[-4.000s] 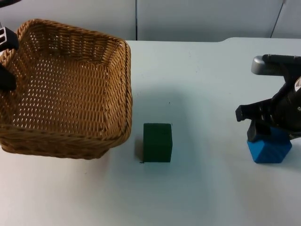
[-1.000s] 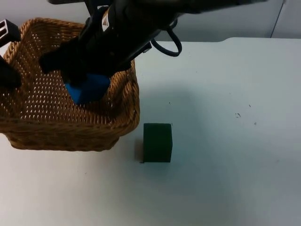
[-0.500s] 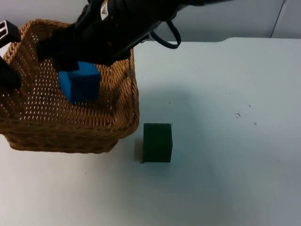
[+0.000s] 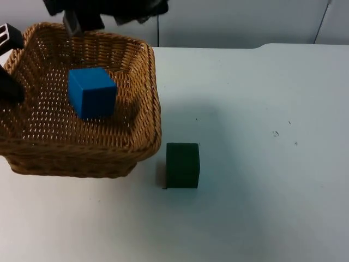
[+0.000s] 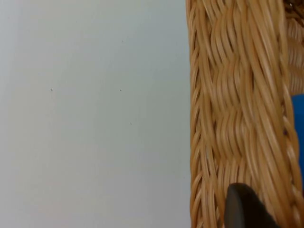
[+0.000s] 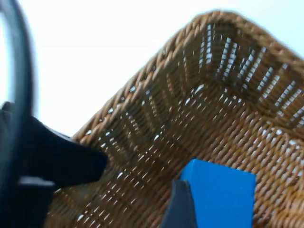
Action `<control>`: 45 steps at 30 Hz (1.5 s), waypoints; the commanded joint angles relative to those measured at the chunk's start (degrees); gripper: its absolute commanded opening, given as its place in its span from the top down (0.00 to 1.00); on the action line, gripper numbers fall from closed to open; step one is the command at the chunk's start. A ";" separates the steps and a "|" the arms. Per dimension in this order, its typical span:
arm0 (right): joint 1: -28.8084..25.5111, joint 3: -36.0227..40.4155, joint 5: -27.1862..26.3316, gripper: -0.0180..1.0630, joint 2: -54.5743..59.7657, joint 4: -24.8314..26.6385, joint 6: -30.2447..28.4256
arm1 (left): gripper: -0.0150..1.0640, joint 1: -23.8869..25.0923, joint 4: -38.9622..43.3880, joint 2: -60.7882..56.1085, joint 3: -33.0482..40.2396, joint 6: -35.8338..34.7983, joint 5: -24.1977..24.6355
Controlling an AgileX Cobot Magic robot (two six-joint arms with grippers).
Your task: Pick up the basket with the left hand and place the blue cube into the basket with the right hand.
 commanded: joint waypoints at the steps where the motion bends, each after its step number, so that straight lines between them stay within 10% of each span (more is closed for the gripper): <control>1: 0.23 -0.44 1.65 0.38 -3.50 -0.09 -2.09 | 0.99 0.07 -1.80 -0.75 -0.03 -0.13 0.16; 19: 0.23 0.00 14.76 0.38 -19.61 -0.09 -7.89 | 0.99 0.07 -0.11 1.08 -0.03 1.26 -4.33; 45: 0.23 37.43 -2.77 0.38 -47.29 -0.09 -6.18 | 0.99 0.07 -0.11 8.39 -0.03 5.93 -9.92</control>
